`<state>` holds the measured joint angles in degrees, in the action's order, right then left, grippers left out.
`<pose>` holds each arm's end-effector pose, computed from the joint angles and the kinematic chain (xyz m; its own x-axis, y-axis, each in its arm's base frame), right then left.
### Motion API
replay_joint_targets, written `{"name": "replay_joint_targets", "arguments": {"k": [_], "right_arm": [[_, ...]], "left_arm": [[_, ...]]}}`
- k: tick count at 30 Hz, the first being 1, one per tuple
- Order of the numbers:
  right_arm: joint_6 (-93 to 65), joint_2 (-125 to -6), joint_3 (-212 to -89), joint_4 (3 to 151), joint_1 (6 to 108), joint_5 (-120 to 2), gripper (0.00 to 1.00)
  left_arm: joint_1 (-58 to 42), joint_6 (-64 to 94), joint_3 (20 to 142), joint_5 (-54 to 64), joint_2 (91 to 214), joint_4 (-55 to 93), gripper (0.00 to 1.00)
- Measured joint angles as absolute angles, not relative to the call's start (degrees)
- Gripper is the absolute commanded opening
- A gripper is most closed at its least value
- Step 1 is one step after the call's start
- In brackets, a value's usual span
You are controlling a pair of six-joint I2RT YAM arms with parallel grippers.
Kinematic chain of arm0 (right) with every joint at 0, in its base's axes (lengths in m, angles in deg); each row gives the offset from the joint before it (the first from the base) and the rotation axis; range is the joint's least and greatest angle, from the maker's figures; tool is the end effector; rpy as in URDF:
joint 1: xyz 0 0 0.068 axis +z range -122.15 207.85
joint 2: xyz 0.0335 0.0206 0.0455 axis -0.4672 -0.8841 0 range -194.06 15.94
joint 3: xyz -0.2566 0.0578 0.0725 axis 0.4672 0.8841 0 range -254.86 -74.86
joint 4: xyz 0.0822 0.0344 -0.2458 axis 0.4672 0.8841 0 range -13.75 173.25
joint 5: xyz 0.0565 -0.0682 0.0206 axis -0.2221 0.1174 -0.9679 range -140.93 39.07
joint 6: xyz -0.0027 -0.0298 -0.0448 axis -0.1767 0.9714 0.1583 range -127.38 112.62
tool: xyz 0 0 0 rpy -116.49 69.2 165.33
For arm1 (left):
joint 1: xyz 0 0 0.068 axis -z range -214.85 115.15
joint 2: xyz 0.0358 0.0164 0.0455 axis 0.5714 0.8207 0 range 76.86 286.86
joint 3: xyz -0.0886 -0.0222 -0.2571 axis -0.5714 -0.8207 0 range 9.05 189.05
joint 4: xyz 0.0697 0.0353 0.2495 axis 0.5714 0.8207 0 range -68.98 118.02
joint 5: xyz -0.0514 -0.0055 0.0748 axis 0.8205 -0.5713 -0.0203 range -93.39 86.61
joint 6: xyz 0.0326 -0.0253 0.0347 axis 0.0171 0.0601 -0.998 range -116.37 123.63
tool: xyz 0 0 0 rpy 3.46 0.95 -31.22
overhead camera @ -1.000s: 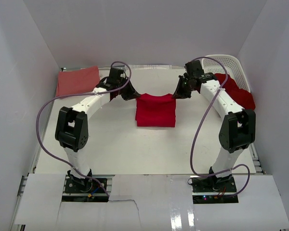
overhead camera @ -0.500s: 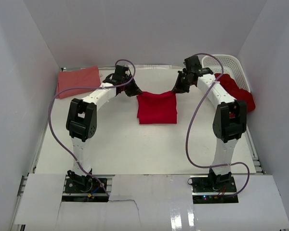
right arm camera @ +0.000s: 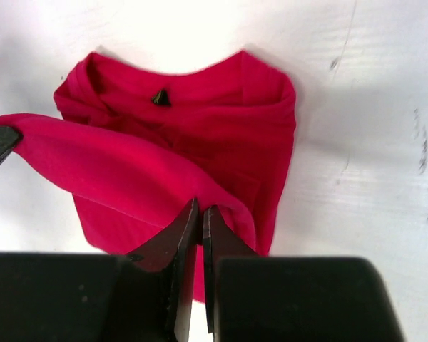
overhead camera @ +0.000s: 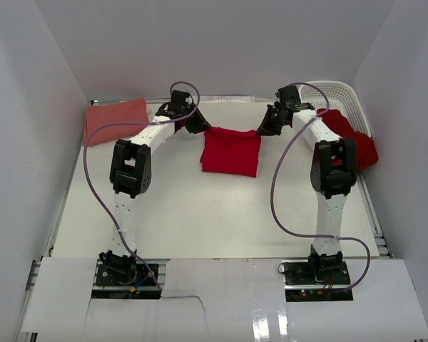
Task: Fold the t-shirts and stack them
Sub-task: Fold the long partially folded tshirt into a neat square
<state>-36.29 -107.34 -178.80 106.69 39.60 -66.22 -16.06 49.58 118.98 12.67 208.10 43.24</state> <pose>0.4738 0.1081 0.2270 -0.8300 0.3036 -0.4679 0.0434 0.8715 0.4885 0.4916 -0.1777 0.2044 -0.8122 -0.4532 -0.3672 -0.1213 0.7470 -0.6536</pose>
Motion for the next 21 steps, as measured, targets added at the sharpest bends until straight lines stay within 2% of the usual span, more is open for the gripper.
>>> {"name": "replay_joint_targets", "arguments": {"k": [2,3,4,5,6,8,12,14,15,17,19,20,21], "right_arm": [[-36.29,-108.15,-178.82,104.96,39.21,-66.26,0.15],[-36.40,-108.39,-178.78,104.04,39.08,-66.24,0.28],[-36.62,-108.63,-178.67,102.84,39.03,-66.20,0.43],[-36.73,-108.63,-178.28,101.24,38.92,-66.15,0.62],[-36.75,-108.63,-177.80,99.41,38.82,-66.02,0.97],[-35.70,-108.22,-175.24,94.21,38.79,-65.17,0.93],[-33.91,-105.81,-167.35,86.62,38.79,-62.06,0.91],[-32.68,-104.09,-164.33,84.79,38.82,-60.60,0.94],[-32.18,-102.93,-163.13,84.11,38.82,-60.27,1.00],[-31.24,-100.83,-161.64,82.38,38.79,-60.73,0.84],[-30.85,-98.97,-161.05,80.70,38.79,-62.06,0.73],[-30.93,-98.38,-161.03,79.80,38.79,-63.20,0.46],[-30.74,-97.90,-161.03,78.71,38.79,-64.73,0.31]], "left_arm": [[-16.21,49.39,119.99,12.32,209.79,42.13,0.48],[-16.32,49.30,120.05,12.12,210.38,41.27,0.54],[-16.46,49.26,120.05,12.03,210.79,40.53,0.54],[-16.59,49.28,120.05,11.92,211.27,39.59,0.59],[-16.72,49.12,120.05,11.59,211.49,38.56,0.67],[-16.74,48.25,120.05,10.63,211.56,37.10,0.70],[-16.78,46.24,120.36,7.46,211.25,33.27,0.71],[-16.78,45.08,119.53,6.17,210.24,31.26,0.70],[-16.78,44.56,118.24,5.80,209.09,30.28,0.70],[-16.76,43.66,114.43,5.56,205.68,28.20,0.65],[-16.67,42.94,109.39,6.28,201.22,26.50,0.62],[-16.59,42.72,107.18,6.98,199.23,25.80,0.55],[-16.43,42.52,105.10,7.99,197.17,25.03,0.46]]}}
